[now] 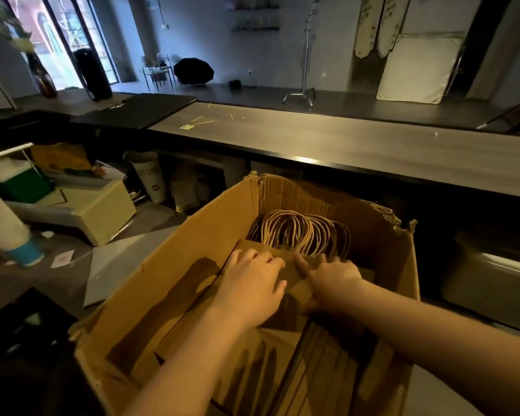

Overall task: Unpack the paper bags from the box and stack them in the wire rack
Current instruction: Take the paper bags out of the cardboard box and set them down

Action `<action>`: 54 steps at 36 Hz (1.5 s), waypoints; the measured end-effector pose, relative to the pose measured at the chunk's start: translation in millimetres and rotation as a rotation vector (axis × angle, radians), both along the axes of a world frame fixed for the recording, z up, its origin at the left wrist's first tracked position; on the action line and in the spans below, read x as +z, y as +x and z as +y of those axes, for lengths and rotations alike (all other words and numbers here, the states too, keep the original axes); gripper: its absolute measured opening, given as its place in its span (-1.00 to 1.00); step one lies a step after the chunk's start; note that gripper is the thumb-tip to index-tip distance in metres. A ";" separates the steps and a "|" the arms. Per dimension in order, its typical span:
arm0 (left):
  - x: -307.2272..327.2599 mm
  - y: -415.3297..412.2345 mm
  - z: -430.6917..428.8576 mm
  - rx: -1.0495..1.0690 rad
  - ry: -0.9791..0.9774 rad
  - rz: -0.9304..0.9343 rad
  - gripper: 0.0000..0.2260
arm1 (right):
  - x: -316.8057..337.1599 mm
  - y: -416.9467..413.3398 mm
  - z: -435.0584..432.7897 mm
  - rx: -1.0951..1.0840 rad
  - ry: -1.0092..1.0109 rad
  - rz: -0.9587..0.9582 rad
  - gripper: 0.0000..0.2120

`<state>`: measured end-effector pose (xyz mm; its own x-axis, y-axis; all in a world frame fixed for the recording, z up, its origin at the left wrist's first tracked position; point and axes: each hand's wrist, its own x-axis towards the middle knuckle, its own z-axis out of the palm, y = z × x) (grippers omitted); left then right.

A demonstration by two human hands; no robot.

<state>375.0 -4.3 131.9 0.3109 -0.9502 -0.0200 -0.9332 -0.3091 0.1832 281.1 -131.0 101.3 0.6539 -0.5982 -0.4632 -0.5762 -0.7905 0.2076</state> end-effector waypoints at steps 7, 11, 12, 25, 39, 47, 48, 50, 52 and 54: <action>-1.5 -1.5 -11.6 -0.009 0.008 0.005 -0.64 | -3.9 -6.1 2.0 0.036 -0.021 -0.159 0.02; -3.6 -1.3 -16.7 -0.004 0.029 0.002 -0.65 | -1.9 -13.9 -0.9 0.054 -0.007 -0.278 -0.04; -4.1 -1.5 -17.7 0.000 0.037 0.002 -0.65 | -1.3 -15.4 -2.0 0.064 -0.012 -0.314 -0.06; -11.1 10.3 -8.4 0.173 -0.004 0.165 -0.41 | 18.8 -16.6 2.7 0.313 0.072 -0.844 -0.40; -17.8 -40.9 -13.2 0.191 0.127 0.265 -0.06 | 27.2 -23.5 4.2 0.228 0.113 -1.359 -0.66; -15.9 -48.6 -9.9 0.178 0.018 0.073 -0.42 | 25.1 -25.9 -0.6 0.191 0.183 -1.413 -0.66; -15.4 -48.4 -10.1 0.183 -0.029 0.059 -0.44 | 24.9 -25.9 -1.0 0.204 0.184 -1.398 -0.63; -12.5 -49.0 -9.7 0.224 -0.127 0.040 -0.50 | 25.8 -26.2 -0.4 0.210 0.217 -1.369 -0.60; -9.7 -48.0 -11.4 0.289 -0.183 0.064 -0.54 | 27.6 -27.2 1.3 0.227 0.255 -1.340 -0.57; -6.5 -43.0 -13.9 0.351 -0.215 0.076 -0.59 | 28.2 -27.9 2.6 0.256 0.253 -1.287 -0.53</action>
